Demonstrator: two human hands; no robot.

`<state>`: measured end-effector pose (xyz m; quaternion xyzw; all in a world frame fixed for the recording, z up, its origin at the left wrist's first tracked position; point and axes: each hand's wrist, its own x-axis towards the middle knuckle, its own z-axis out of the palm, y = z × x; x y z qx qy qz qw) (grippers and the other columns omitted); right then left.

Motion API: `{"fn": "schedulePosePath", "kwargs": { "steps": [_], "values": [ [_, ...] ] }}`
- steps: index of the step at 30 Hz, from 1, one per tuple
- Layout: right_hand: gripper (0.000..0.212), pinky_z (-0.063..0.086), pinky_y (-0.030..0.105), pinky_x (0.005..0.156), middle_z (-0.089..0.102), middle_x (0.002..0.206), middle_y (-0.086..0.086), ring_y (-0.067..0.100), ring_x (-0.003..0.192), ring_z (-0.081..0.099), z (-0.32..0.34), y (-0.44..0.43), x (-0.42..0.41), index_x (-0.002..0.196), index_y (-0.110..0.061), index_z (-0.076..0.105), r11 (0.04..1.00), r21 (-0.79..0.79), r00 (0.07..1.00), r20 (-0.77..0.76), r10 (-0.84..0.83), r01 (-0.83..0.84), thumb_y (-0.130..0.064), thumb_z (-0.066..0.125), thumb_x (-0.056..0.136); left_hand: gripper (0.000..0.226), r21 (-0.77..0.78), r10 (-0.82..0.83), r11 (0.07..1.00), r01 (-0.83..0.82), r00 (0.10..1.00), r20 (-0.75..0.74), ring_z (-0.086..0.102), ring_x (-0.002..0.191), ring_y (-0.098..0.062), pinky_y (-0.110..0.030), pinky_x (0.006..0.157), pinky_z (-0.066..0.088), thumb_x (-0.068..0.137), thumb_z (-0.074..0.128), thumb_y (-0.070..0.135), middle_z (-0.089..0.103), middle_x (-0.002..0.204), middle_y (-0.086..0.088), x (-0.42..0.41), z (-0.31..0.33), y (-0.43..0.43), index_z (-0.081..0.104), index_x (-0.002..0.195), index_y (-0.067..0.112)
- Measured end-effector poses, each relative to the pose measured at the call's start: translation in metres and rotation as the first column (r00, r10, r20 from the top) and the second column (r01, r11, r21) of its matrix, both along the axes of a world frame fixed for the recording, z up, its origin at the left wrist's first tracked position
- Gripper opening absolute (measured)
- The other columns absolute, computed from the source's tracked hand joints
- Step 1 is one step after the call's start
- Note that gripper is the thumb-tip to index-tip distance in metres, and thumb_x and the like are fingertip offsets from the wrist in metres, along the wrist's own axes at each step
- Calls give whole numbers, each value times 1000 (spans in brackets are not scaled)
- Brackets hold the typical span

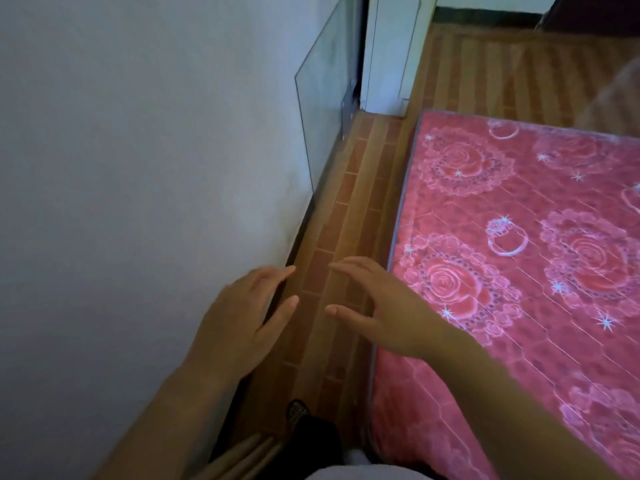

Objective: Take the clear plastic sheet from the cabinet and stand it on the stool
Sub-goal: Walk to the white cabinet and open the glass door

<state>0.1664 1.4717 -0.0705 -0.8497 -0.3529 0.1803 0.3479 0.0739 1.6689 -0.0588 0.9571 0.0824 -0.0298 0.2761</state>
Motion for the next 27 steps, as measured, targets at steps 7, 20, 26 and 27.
{"fn": "schedulePosePath", "kwargs": {
  "steps": [7,20,26,27],
  "values": [
    [63,33,33,109,31,148,-10,8,133,33,-7,87,2,137,-36,33,998,-40,999,-28,46,-47,-62,48,82,67,5,40,999,-40,999,-6,38,129,-6,-44,107,36,80,18,70,41,142,15,-12,-2,75,36,136,39],
    [69,38,36,106,31,147,-13,8,130,36,-12,118,27,138,-36,33,996,-83,1000,-27,-13,11,-69,42,78,70,18,-20,1000,21,999,-50,31,134,-6,-33,108,33,74,13,73,33,147,15,22,-3,121,28,137,46],
    [62,38,36,105,33,144,-14,8,127,38,-7,113,86,137,-36,34,993,-72,995,-20,-99,97,-60,48,82,70,11,-128,992,128,991,-33,31,134,-6,-29,108,28,73,12,72,34,147,15,102,-6,114,27,136,46],
    [61,38,35,105,33,143,-14,6,127,38,-7,109,100,136,-36,35,990,-66,992,-10,-128,127,-61,48,82,70,5,-155,988,156,987,-33,31,134,-5,-29,108,28,73,12,72,34,147,15,121,-6,110,27,136,45]
  ]
}}
